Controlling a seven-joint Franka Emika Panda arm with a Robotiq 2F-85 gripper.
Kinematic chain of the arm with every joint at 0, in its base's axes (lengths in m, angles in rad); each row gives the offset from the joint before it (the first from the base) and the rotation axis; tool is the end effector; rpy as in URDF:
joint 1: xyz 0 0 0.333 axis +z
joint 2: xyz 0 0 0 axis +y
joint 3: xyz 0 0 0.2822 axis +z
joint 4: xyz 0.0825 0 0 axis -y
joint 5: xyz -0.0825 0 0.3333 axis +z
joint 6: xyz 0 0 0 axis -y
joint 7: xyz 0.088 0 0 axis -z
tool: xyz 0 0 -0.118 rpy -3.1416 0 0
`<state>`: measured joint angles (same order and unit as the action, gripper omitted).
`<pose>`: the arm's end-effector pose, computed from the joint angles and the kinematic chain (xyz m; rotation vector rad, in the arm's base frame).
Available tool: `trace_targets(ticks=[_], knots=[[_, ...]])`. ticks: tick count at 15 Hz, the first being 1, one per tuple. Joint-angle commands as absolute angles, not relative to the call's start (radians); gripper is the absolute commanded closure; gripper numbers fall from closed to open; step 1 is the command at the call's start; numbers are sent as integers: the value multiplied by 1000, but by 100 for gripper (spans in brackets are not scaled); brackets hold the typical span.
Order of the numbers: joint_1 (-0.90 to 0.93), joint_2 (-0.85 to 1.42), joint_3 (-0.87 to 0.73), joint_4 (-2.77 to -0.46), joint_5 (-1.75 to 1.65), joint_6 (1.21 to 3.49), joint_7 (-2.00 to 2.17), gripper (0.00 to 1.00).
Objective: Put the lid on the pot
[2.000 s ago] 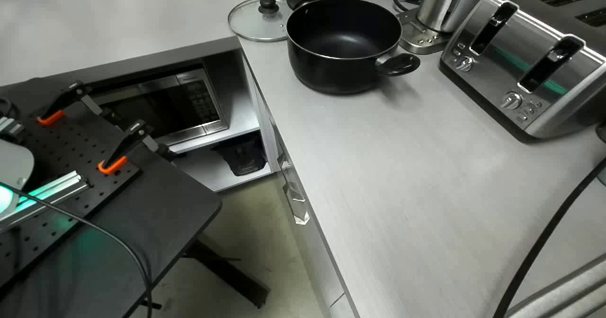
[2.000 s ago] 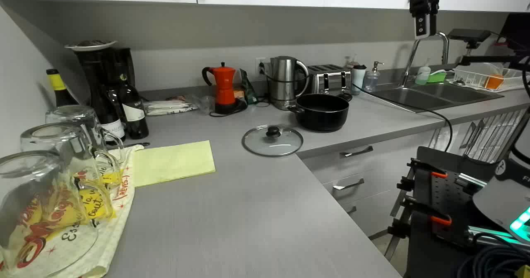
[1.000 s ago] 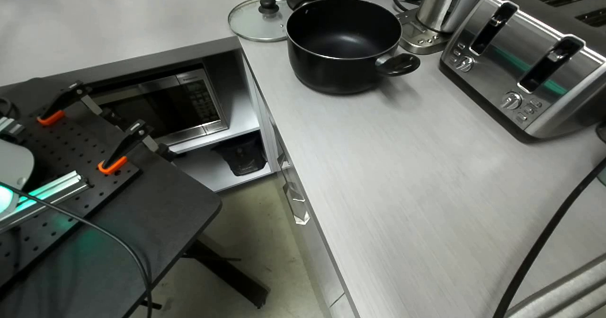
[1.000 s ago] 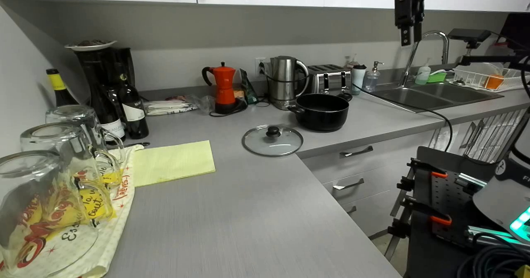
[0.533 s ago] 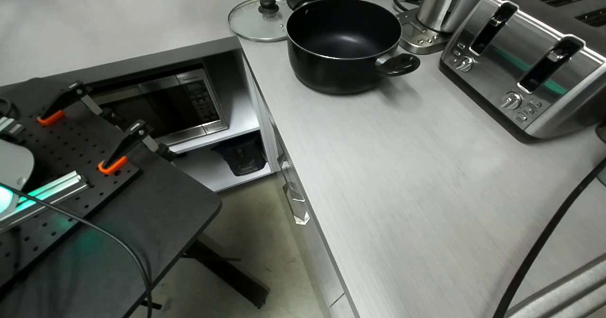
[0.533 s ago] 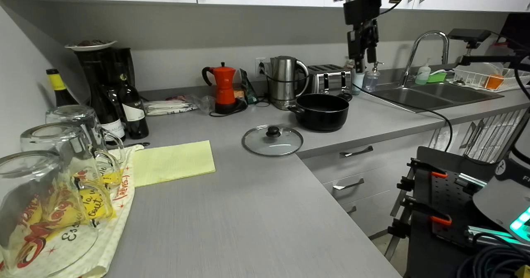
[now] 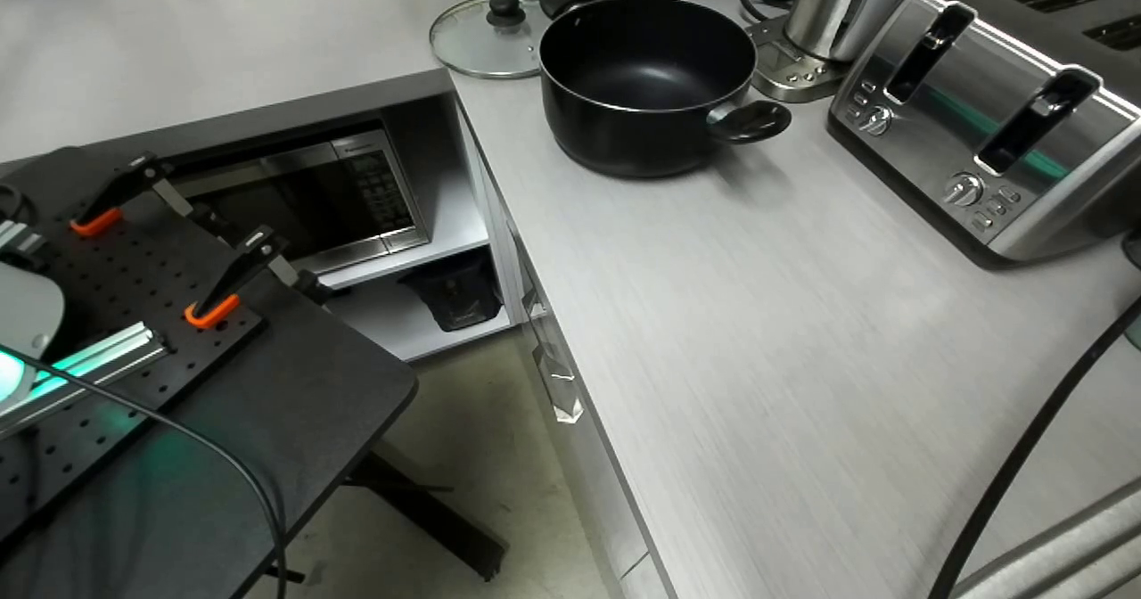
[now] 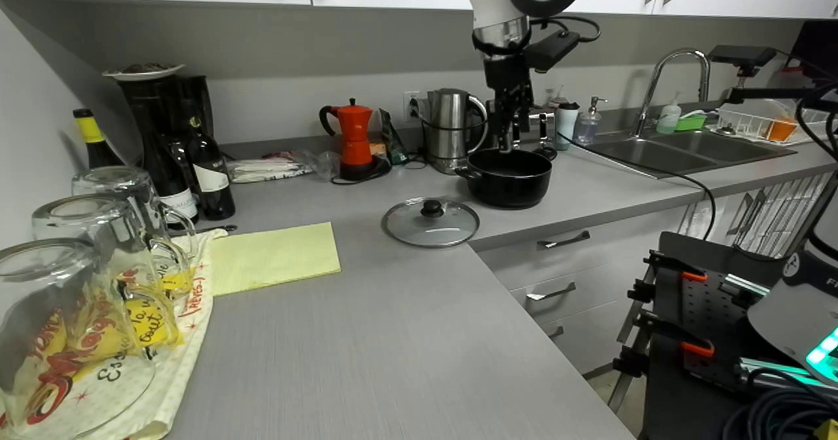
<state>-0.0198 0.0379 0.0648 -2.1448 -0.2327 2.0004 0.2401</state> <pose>0.4798 0.0052 0.3575 2.9079 -0.1139 -0.2210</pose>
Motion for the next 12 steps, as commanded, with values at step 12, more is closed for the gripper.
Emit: trace_targets(ticks=[12], knots=[[-16,579,-8,-1620,-147,2039,113,0]])
